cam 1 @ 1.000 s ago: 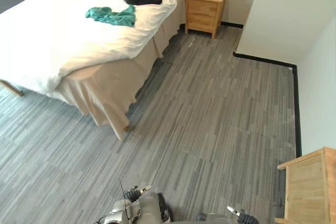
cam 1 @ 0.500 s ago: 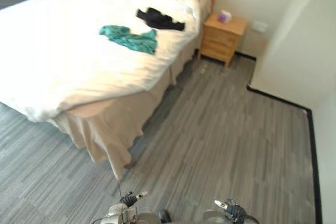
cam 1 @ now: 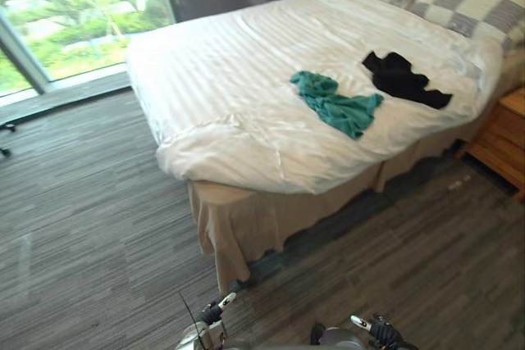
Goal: Tidy the bed and pick cloth on bed and put in laundry
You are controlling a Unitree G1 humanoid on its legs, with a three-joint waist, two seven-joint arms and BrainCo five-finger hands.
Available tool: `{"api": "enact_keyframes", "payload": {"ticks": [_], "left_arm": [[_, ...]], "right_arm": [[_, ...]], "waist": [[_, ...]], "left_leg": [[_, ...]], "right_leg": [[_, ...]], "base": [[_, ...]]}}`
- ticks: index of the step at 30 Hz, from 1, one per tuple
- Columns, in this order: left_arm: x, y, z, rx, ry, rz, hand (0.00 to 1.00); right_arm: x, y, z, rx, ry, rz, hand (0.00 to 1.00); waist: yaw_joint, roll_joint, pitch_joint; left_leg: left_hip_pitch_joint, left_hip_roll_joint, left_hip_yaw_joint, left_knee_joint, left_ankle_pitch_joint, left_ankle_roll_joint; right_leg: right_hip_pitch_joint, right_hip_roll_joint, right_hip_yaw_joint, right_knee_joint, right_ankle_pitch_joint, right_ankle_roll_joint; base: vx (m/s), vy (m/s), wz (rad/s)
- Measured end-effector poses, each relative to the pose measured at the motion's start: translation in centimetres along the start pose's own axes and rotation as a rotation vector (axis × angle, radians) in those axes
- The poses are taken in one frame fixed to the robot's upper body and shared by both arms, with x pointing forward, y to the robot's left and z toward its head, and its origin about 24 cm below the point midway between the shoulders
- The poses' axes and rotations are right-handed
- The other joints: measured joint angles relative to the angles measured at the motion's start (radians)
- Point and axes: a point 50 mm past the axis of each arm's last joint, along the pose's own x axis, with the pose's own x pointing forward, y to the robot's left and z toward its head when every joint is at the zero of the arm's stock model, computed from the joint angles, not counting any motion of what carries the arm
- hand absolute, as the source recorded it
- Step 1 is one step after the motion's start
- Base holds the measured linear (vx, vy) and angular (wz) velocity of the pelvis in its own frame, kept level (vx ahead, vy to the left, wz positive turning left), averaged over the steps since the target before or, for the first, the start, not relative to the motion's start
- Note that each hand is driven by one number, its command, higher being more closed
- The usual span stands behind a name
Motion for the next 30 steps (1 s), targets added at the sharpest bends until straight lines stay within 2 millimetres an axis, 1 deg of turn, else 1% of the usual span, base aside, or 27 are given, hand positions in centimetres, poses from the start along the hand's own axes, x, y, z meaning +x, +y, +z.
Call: {"api": "enact_keyframes", "payload": {"ticks": [1,2,3,4,5,6,7,8,9,10,11,13,14,16,17,18,19,20,21,23,24,25,26,27,28,29,30], "left_arm": [[0.0,-0.1,0.0,0.001,-0.003,-0.008,0.00],[0.0,-0.3,0.1,0.001,-0.014,-0.014,0.00],[0.0,-0.3,0.1,0.001,-0.014,-0.015,0.00],[0.0,-0.3,0.1,0.003,-0.013,-0.016,0.00],[0.0,-0.4,0.1,0.009,-0.013,-0.017,0.00],[0.0,-0.4,-0.1,0.012,-0.008,-0.017,0.00],[-0.1,-0.2,-0.4,0.011,0.002,-0.013,0.00],[-0.1,0.0,-0.6,0.003,0.005,-0.007,0.00],[-0.2,0.4,-0.6,-0.011,0.004,0.002,0.00],[-0.2,0.9,-0.5,-0.019,0.003,0.013,0.00],[-0.2,1.2,-0.5,-0.022,0.004,0.023,0.00],[-0.3,2.3,-1.1,-0.050,0.033,0.071,0.00],[-0.4,2.7,-1.3,-0.078,0.037,0.094,0.00],[-0.5,2.9,-1.5,-0.167,0.040,0.120,0.00],[-0.5,3.2,-1.2,-0.261,0.019,0.144,0.00],[-0.5,3.4,-0.9,-0.318,0.002,0.160,0.00],[-0.6,4.8,0.0,-0.469,-0.054,0.224,0.00],[-0.8,5.6,0.3,-0.529,-0.083,0.258,0.00],[-1.1,7.0,1.0,-0.614,-0.134,0.312,0.00],[-2.3,11.1,3.2,-0.754,-0.294,0.435,0.00],[-2.8,12.2,4.0,-0.779,-0.345,0.458,0.00],[-3.8,14.1,5.6,-0.804,-0.443,0.499,0.00],[-4.8,15.7,7.8,-0.804,-0.548,0.522,0.00],[-5.3,16.3,9.0,-0.798,-0.601,0.526,0.00],[-6.2,17.0,11.5,-0.792,-0.698,0.523,0.00],[-6.7,17.3,12.8,-0.790,-0.746,0.517,0.00],[-7.8,17.5,15.3,-0.743,-0.829,0.516,0.00]], "right_arm": [[-0.1,-0.1,-0.3,0.001,0.016,-0.002,0.00],[-0.1,-0.1,-0.3,-0.001,0.025,-0.002,0.00],[-0.1,-0.1,-0.4,-0.002,0.033,-0.001,0.00],[0.0,0.0,-0.3,-0.014,0.040,0.004,0.00],[0.0,0.0,-0.3,-0.019,0.045,0.005,0.00],[0.0,-0.1,-0.3,-0.018,0.054,0.003,0.00],[0.0,-0.5,-0.2,-0.027,0.061,-0.004,0.00],[0.0,-0.6,-0.3,-0.028,0.068,-0.007,0.00],[0.0,-0.5,-0.7,-0.024,0.084,-0.007,0.00],[0.0,-0.2,-1.1,-0.015,0.100,-0.001,0.00],[0.0,0.0,-1.3,-0.011,0.105,0.001,0.00],[0.0,0.1,-1.5,-0.007,0.110,0.003,0.00],[0.0,0.1,-1.5,-0.006,0.109,0.000,0.00],[-0.1,-0.3,-1.5,0.009,0.106,-0.010,0.00],[-0.1,-0.5,-1.5,0.020,0.104,-0.018,0.00],[-0.1,-0.6,-1.5,0.021,0.102,-0.021,0.00],[-0.1,-0.8,-1.4,0.024,0.099,-0.028,0.00],[-0.1,-0.8,-1.4,0.026,0.099,-0.029,0.00],[-0.1,-0.8,-1.4,0.033,0.099,-0.031,0.00],[-0.1,-0.8,-1.5,0.040,0.103,-0.032,0.00],[-0.1,-0.8,-1.6,0.039,0.104,-0.032,0.00],[-0.2,-0.8,-1.7,0.039,0.106,-0.033,0.00],[-0.3,-0.9,-2.1,0.031,0.111,-0.034,0.00],[-0.4,-0.9,-2.2,0.030,0.113,-0.038,0.00],[-0.4,-1.0,-2.5,0.028,0.112,-0.046,0.00],[-0.5,-1.1,-2.6,0.024,0.112,-0.049,0.00],[-0.5,-1.1,-2.7,0.023,0.107,-0.051,0.00]], "waist": [[0.003,0.000,-0.005],[0.007,-0.002,-0.006],[0.006,-0.004,-0.007],[0.005,-0.005,-0.008],[0.004,-0.005,-0.008],[0.005,0.000,-0.011],[0.006,0.015,-0.017],[0.004,0.016,-0.026],[0.005,0.002,-0.033],[0.008,-0.013,-0.035],[0.008,-0.019,-0.035],[0.006,-0.026,-0.039],[0.005,-0.023,-0.039],[0.004,-0.013,-0.043],[0.000,-0.005,-0.044],[-0.003,-0.002,-0.043],[-0.006,0.003,-0.043],[-0.007,0.004,-0.043],[-0.009,0.003,-0.043],[-0.009,-0.001,-0.043],[-0.007,-0.002,-0.043],[-0.006,-0.004,-0.043],[-0.007,-0.009,-0.046],[-0.007,-0.010,-0.046],[-0.007,-0.010,-0.046],[-0.007,-0.010,-0.047],[-0.006,-0.009,-0.047]], "left_leg": [[-0.009,0.060,0.086,0.009,-0.012,0.019],[-0.011,0.087,0.150,-0.057,-0.012,0.019],[-0.009,0.084,0.168,-0.116,-0.012,0.019],[-0.003,0.063,0.180,-0.269,-0.007,0.014],[0.005,0.043,0.172,-0.367,0.005,0.008],[0.024,0.004,0.144,-0.553,0.085,-0.002],[0.038,-0.015,0.099,-0.658,0.190,-0.020],[0.051,-0.027,0.085,-0.693,0.190,-0.025],[0.057,-0.043,0.084,-0.729,0.191,-0.025],[0.061,-0.053,0.085,-0.750,0.192,-0.024],[0.063,-0.061,0.085,-0.760,0.195,-0.020],[0.092,-0.087,0.088,-0.798,0.201,-0.013],[0.108,-0.096,0.089,-0.813,0.203,-0.011],[0.121,-0.111,0.087,-0.838,0.212,-0.008],[0.128,-0.116,0.084,-0.862,0.222,-0.008],[0.133,-0.118,0.081,-0.872,0.227,-0.009],[0.140,-0.123,0.079,-0.891,0.230,-0.011],[0.143,-0.123,0.080,-0.896,0.231,-0.012],[0.145,-0.115,0.084,-0.898,0.231,-0.013],[0.153,-0.105,0.107,-0.903,0.231,-0.017],[0.158,-0.102,0.116,-0.907,0.231,-0.020],[0.167,-0.097,0.128,-0.915,0.234,-0.026],[0.168,-0.093,0.133,-0.915,0.233,-0.029],[0.168,-0.091,0.136,-0.915,0.232,-0.031],[0.167,-0.088,0.143,-0.915,0.231,-0.032],[0.168,-0.088,0.148,-0.915,0.231,-0.033],[0.168,-0.085,0.164,-0.915,0.230,-0.035]], "right_leg": [[0.043,-0.002,-0.030,-0.030,-0.001,-0.001],[0.074,-0.011,-0.047,-0.057,-0.001,0.000],[0.083,-0.019,-0.054,-0.067,0.000,0.002],[0.087,-0.034,-0.068,-0.078,0.002,0.008],[0.092,-0.040,-0.075,-0.084,0.005,0.014],[0.093,-0.046,-0.081,-0.089,0.004,0.029],[0.091,-0.036,-0.082,-0.102,0.005,0.044],[0.096,-0.034,-0.084,-0.118,0.010,0.053],[0.106,-0.041,-0.092,-0.151,0.024,0.067],[0.120,-0.048,-0.099,-0.182,0.039,0.073],[0.128,-0.054,-0.103,-0.192,0.044,0.077],[0.145,-0.070,-0.105,-0.205,0.048,0.085],[0.148,-0.076,-0.106,-0.205,0.045,0.089],[0.156,-0.086,-0.122,-0.204,0.039,0.098],[0.158,-0.088,-0.135,-0.204,0.037,0.102],[0.160,-0.088,-0.139,-0.205,0.036,0.103],[0.161,-0.087,-0.147,-0.205,0.034,0.104],[0.162,-0.085,-0.148,-0.206,0.034,0.104],[0.163,-0.084,-0.150,-0.209,0.034,0.104],[0.162,-0.074,-0.135,-0.219,0.036,0.102],[0.162,-0.071,-0.128,-0.224,0.038,0.100],[0.162,-0.070,-0.120,-0.230,0.041,0.100],[0.165,-0.066,-0.119,-0.239,0.044,0.098],[0.165,-0.064,-0.119,-0.243,0.045,0.099],[0.164,-0.062,-0.116,-0.248,0.048,0.098],[0.165,-0.061,-0.116,-0.254,0.053,0.097],[0.164,-0.059,-0.108,-0.266,0.061,0.096]], "base": [[0.15,-0.163,0.54],[0.18,-0.170,0.51],[0.13,-0.045,0.41],[0.09,0.006,0.32],[0.13,0.047,0.35],[0.16,0.093,0.26],[0.15,0.114,0.23],[0.13,0.110,0.18],[0.09,0.088,0.19],[0.09,0.074,0.17],[0.08,0.071,0.11],[0.07,0.070,0.03],[0.03,0.049,0.02],[-0.01,0.022,0.15],[0.00,0.005,0.22],[0.01,-0.013,0.19],[0.01,-0.011,0.07],[0.00,0.000,0.00],[0.03,-0.043,-0.10],[0.03,-0.060,-0.22],[0.03,-0.038,-0.32],[0.03,-0.035,-0.27],[0.03,-0.048,-0.21],[0.02,-0.048,-0.12],[0.01,-0.037,-0.10],[0.00,-0.033,-0.20],[0.00,-0.020,-0.29]]}}
